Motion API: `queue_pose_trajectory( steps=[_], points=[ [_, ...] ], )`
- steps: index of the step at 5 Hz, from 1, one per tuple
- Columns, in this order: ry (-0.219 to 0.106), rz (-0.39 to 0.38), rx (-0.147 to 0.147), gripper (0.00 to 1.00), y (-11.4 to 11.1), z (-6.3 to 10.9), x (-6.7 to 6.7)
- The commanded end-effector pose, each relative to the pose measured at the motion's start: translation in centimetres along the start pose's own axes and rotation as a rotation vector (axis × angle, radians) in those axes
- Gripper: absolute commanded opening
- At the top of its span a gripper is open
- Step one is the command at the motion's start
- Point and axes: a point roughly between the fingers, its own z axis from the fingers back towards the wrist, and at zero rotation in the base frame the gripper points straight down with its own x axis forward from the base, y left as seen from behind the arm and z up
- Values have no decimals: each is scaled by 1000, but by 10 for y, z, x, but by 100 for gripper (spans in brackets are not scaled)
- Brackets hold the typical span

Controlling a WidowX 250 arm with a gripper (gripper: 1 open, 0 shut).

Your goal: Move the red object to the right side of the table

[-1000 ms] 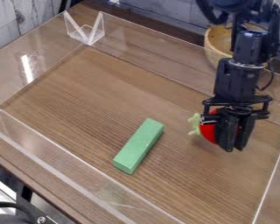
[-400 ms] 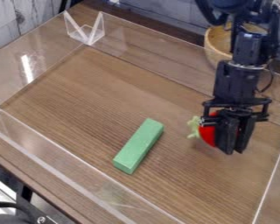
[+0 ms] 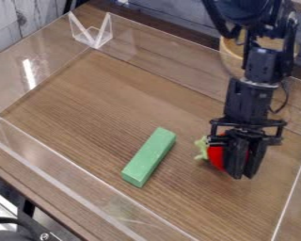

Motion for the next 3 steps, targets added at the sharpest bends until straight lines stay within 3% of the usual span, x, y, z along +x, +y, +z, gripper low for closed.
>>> queue_pose_trajectory(
  steps=[1, 3],
  points=[
    [-27, -60, -11, 0, 0, 9, -15],
    [-28, -117, 11, 0, 1, 2, -20]
  ],
)
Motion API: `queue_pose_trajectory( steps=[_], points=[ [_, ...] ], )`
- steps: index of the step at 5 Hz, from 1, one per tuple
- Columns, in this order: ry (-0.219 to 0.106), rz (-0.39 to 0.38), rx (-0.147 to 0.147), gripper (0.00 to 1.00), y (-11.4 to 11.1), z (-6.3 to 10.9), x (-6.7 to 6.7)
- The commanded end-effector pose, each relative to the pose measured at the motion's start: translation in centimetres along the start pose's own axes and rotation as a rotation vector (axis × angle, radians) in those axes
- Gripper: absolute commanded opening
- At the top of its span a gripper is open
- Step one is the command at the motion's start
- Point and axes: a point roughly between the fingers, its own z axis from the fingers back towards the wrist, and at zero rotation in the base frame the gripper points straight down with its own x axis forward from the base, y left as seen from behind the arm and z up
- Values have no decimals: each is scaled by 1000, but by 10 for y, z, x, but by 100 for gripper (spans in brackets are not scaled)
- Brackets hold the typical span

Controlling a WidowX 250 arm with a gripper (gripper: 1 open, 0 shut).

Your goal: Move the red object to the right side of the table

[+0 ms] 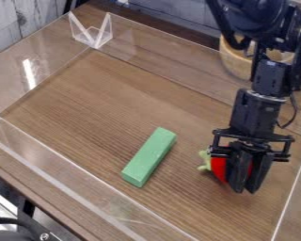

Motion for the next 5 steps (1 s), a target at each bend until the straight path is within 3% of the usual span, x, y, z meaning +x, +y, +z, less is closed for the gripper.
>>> queue_pose_trajectory(
  steps=[1, 4, 5],
  points=[
    [-32, -44, -31, 0, -1, 10, -5],
    [-46, -126, -2, 0, 2, 5, -8],
    [-49, -142, 2, 100, 3, 4, -9]
  ],
)
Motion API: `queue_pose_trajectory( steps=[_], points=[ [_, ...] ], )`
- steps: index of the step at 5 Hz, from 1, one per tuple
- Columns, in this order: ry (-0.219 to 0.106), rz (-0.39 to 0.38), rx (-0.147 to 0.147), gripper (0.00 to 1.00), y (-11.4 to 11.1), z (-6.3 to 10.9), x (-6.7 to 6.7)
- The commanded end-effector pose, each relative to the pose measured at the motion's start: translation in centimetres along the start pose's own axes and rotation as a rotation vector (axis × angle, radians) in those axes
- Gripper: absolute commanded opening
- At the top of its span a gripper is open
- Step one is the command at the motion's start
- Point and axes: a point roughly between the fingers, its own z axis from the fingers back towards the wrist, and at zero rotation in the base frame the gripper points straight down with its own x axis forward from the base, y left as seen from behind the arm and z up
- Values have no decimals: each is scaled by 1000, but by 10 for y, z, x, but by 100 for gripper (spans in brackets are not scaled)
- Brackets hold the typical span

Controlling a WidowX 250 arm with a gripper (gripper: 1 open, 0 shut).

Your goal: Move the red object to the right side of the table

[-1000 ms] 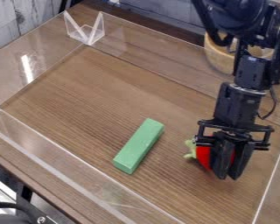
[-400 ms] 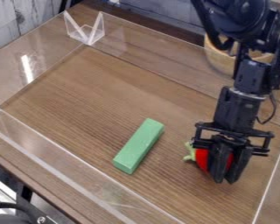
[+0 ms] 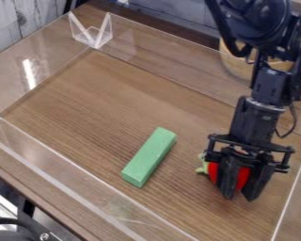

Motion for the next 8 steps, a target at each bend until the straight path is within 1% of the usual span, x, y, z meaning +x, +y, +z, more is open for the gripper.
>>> queue_pose_trajectory(
  steps=[1, 2, 3, 4, 6, 8],
  points=[
    [-39, -38, -38, 0, -2, 12, -7],
    [-42, -51, -37, 0, -1, 12, -8],
    [-44, -60, -39, 100, 0, 12, -10],
    [-45, -71, -38, 100, 2, 12, -12],
    [-49, -82, -62, 100, -1, 9, -10],
    [-53, -104, -73, 100, -2, 5, -9]
  ],
)
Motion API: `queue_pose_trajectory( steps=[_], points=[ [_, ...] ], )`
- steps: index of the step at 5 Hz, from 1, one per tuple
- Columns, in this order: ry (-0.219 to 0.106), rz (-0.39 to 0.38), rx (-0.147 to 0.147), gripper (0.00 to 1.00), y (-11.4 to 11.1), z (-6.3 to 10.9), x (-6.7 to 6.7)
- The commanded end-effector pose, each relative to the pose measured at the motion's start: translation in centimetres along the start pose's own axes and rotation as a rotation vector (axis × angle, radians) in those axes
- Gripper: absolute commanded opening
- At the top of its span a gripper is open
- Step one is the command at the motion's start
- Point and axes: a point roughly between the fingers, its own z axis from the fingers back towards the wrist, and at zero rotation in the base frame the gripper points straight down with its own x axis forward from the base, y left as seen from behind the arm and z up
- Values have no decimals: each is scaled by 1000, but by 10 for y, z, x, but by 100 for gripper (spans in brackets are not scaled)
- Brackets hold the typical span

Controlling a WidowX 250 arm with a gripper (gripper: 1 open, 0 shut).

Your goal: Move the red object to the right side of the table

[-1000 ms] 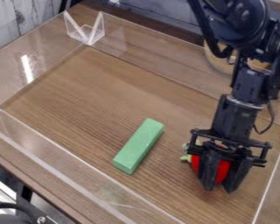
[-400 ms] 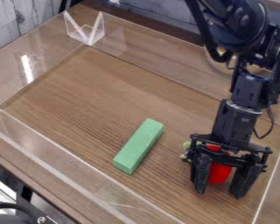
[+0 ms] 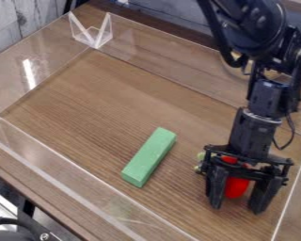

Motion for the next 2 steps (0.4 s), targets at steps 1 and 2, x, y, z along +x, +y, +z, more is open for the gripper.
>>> queue_pose_trajectory(
  steps=[1, 2],
  points=[
    [-47, -35, -58, 100, -2, 16, -5],
    [-50, -48, -65, 100, -3, 14, -4]
  ],
)
